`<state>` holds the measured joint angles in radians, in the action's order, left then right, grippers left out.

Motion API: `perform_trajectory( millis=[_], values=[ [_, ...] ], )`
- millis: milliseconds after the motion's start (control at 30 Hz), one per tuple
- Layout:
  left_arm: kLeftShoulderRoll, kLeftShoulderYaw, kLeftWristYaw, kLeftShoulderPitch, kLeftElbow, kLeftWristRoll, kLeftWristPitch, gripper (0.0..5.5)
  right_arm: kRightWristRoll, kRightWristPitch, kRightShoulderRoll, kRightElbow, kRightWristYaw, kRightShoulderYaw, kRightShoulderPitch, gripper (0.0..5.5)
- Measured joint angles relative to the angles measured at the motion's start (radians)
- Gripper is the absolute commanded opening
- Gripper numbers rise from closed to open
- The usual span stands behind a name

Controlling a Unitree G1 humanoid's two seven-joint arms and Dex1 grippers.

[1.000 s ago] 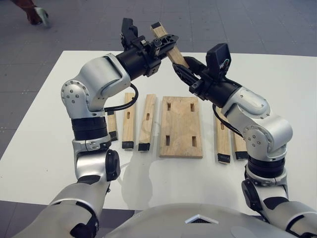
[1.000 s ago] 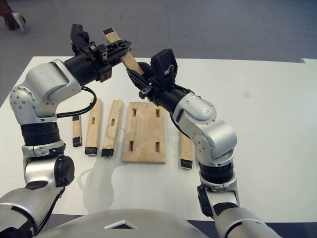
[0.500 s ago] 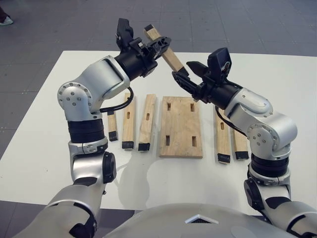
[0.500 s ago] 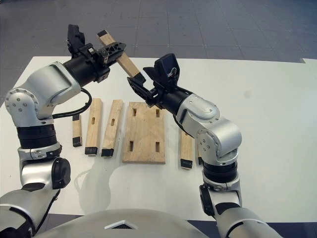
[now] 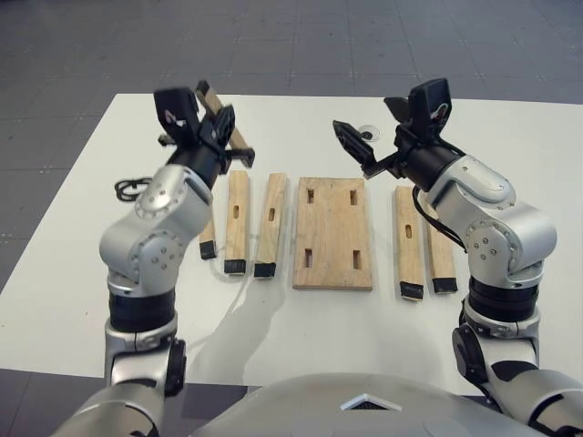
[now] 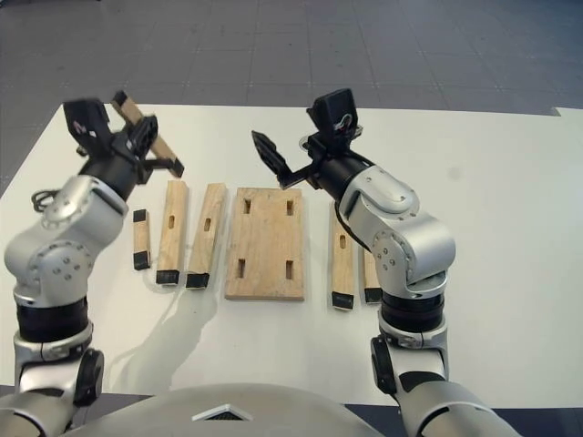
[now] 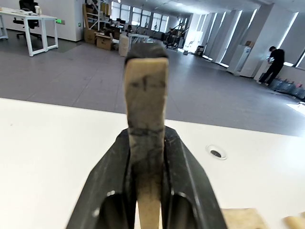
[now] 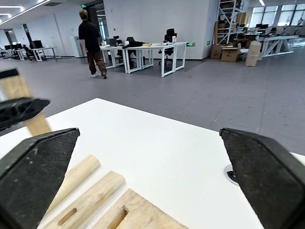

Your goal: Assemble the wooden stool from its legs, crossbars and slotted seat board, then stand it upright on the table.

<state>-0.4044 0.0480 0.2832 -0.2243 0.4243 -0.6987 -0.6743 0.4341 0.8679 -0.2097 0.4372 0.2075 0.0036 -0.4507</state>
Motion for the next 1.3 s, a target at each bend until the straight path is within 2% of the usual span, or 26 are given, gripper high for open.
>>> perform_trajectory(
  millis=[200, 467, 1000, 1300],
  values=[
    [0.107, 0.007, -0.021, 0.127, -0.016, 0.116, 0.087, 0.41, -0.04, -0.034, 0.009, -0.009, -0.052, -0.02, 0.036, 5.5],
    [0.08, -0.056, -0.092, 0.181, -0.085, 0.399, 0.21, 0.41, -0.058, -0.035, 0.035, 0.006, -0.084, -0.016, 0.078, 5.5],
    [0.2, 0.004, -0.166, 0.233, -0.145, 0.465, 0.277, 0.41, -0.078, -0.035, 0.035, 0.007, -0.084, -0.02, 0.082, 5.5],
    [0.237, 0.026, -0.167, 0.193, -0.071, 0.465, 0.19, 0.41, -0.079, -0.035, 0.037, 0.011, -0.084, -0.018, 0.089, 5.5]
  ],
)
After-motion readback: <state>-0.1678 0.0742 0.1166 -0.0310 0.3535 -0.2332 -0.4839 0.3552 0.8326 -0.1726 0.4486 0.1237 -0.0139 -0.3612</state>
